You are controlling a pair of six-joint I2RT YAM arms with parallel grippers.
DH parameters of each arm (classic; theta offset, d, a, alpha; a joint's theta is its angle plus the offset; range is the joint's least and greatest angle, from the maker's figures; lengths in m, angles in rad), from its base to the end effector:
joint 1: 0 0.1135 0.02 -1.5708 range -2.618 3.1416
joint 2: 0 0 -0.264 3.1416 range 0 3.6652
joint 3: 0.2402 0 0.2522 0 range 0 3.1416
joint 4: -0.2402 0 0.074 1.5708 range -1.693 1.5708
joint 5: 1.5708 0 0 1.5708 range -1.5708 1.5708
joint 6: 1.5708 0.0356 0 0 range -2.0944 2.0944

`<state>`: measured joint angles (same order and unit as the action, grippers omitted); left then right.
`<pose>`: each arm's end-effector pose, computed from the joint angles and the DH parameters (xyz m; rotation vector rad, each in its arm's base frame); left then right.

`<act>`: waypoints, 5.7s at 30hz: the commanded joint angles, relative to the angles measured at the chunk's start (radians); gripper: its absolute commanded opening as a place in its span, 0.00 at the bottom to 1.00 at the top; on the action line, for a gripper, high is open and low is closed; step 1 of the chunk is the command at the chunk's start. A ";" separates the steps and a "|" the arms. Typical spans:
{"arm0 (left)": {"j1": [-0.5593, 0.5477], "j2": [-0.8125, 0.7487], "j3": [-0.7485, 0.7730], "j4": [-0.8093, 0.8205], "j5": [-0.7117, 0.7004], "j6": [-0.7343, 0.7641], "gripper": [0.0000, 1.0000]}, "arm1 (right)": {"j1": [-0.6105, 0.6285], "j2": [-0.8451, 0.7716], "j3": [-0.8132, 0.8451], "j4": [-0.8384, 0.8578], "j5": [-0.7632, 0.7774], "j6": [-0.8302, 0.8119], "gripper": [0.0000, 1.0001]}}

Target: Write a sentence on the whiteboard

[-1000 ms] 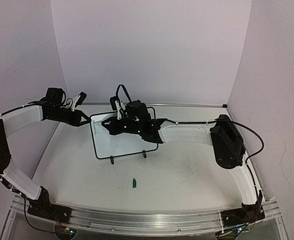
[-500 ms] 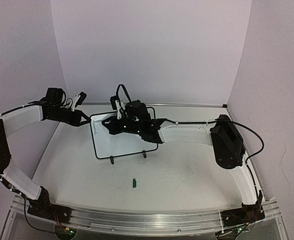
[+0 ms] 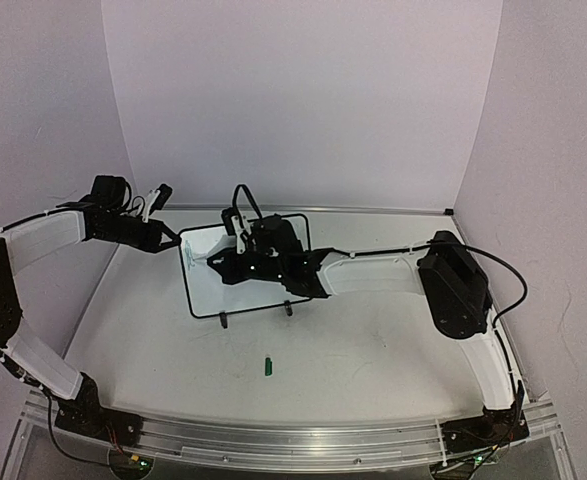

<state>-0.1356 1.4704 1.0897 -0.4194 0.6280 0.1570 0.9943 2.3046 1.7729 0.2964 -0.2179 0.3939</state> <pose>0.3092 -0.0633 0.2671 0.6272 2.2036 -0.7278 0.2901 0.4604 0.2117 -0.7403 1.8203 1.1522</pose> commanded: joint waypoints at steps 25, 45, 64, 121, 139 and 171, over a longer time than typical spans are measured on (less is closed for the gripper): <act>0.004 -0.045 0.003 0.025 -0.017 0.034 0.00 | -0.015 -0.058 0.046 0.034 0.136 -0.001 0.00; 0.004 -0.045 0.005 0.023 -0.023 0.034 0.00 | -0.015 -0.080 0.054 0.078 0.086 -0.027 0.00; 0.004 -0.046 0.004 0.024 -0.033 0.033 0.00 | -0.014 -0.108 -0.080 0.127 0.002 -0.012 0.00; 0.004 -0.046 0.004 0.022 -0.036 0.032 0.00 | -0.016 -0.149 -0.128 0.066 0.171 -0.021 0.00; 0.004 -0.045 0.006 0.021 -0.034 0.032 0.00 | -0.016 -0.045 -0.011 0.020 0.086 -0.008 0.00; 0.004 -0.048 0.004 0.022 -0.034 0.032 0.00 | -0.015 -0.036 -0.062 -0.031 0.027 -0.013 0.00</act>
<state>-0.1352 1.4612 1.0893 -0.4213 0.6075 0.1574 0.9833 2.2646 1.7314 0.2745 -0.2069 0.3859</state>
